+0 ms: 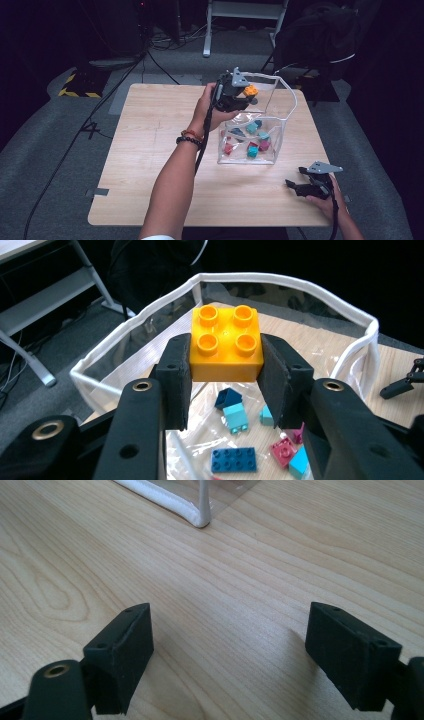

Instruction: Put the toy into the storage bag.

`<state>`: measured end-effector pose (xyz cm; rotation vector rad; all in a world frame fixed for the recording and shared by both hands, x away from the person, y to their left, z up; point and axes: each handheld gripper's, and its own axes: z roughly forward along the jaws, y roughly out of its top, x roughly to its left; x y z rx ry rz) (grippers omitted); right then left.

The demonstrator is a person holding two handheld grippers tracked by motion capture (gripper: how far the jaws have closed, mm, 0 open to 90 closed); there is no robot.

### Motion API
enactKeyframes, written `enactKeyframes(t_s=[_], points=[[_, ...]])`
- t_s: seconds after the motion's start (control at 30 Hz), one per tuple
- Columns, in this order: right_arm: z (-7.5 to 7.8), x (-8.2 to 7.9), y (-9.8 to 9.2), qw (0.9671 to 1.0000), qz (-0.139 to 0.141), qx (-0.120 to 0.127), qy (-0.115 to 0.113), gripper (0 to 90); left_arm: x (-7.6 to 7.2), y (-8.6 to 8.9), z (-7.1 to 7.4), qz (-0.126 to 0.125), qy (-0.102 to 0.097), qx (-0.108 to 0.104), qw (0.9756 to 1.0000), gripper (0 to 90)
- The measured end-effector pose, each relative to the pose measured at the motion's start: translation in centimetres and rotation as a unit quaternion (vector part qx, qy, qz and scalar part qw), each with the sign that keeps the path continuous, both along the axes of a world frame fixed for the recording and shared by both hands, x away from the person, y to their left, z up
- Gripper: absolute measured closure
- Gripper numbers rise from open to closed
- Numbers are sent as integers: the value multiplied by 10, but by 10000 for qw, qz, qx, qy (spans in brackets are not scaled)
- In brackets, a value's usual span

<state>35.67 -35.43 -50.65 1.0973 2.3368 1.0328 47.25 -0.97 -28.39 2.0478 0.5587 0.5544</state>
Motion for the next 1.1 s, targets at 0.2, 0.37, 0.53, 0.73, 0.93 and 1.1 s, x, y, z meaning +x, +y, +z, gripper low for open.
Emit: enactKeyframes(t_s=[0.2,0.37,0.53,0.73,0.93,1.1], points=[[0,0,0,10000,3,1,3,199,-1,-13,-1,-77,13,60,10000,589],[0,0,0,10000,6,0,0,199,0,-22,-5,-129,39,143,9998,589],[0,0,0,10000,5,1,-1,199,2,-24,-7,-98,85,130,9998,588],[0,0,0,10000,4,2,2,199,4,-24,-9,-6,131,98,9999,544],[0,0,0,10000,4,3,4,199,4,-22,-8,-30,160,106,9998,524],[0,0,0,10000,5,1,2,199,3,-19,-8,-1,136,135,9998,517]])
